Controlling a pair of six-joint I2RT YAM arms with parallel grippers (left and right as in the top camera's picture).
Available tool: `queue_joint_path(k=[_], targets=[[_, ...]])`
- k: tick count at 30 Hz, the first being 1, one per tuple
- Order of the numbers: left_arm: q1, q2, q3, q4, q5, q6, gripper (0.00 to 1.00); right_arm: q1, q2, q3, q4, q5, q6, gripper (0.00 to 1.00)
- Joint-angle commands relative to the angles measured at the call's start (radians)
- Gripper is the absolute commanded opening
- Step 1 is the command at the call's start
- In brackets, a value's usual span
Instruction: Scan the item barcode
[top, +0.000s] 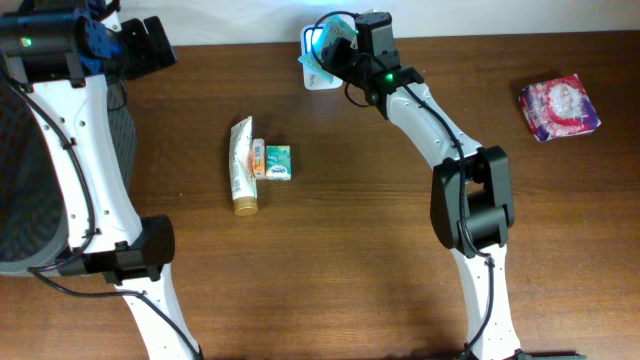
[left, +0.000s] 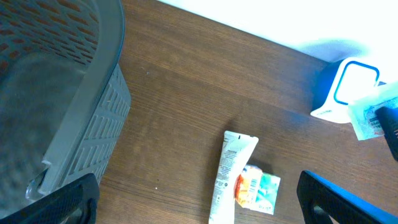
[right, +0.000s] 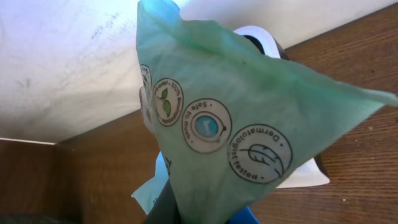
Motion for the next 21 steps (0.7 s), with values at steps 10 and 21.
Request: queue_joint_path(k=[10,21], targets=[[0.002,-0.019,0.009,0.0,-0.008,0.011,0.99,-0.03,-0.031,0.015,-0.051,-0.042,-0.071,0.04],[0.002,-0.019,0.009,0.0,-0.008,0.011,0.99,-0.69,-0.233,0.015,-0.721,-0.034,0.091,0.04]])
